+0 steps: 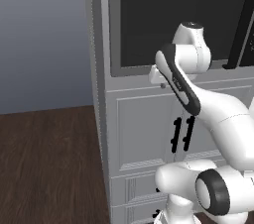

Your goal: Navigate to the toaster oven.

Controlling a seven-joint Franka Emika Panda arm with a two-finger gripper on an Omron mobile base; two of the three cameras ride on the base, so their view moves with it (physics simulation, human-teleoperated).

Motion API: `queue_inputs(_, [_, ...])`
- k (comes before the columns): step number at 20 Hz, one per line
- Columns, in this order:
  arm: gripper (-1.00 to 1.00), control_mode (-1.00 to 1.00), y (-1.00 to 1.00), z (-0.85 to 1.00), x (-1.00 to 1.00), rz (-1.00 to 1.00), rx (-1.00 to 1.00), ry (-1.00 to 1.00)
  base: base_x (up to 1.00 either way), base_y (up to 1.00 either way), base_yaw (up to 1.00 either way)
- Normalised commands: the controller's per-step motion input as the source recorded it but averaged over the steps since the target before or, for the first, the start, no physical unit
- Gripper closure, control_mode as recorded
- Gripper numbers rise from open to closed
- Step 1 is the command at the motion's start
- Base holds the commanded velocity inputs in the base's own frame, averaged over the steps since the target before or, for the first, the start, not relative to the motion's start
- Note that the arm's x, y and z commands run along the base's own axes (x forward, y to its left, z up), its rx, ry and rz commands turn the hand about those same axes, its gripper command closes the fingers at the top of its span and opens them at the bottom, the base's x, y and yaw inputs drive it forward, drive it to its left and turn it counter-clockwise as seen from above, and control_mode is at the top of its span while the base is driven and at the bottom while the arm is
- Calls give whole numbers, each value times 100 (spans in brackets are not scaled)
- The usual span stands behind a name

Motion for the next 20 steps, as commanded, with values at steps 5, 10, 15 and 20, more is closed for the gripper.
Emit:
queue_inputs(5, [-100, -100, -1, 0, -37, 0, 0, 0, 0, 0, 0])
queue_inputs(10, [-100, -100, -4, 0, -83, -3, 0, -3, 0, 0, 0])
queue_inputs(15, [-100, -100, -5, 0, -64, -1, 0, 0, 0, 0, 0])
queue_inputs(20, [-100, -100, 0, 0, -6, 0, 0, 0, 0, 0, 0])
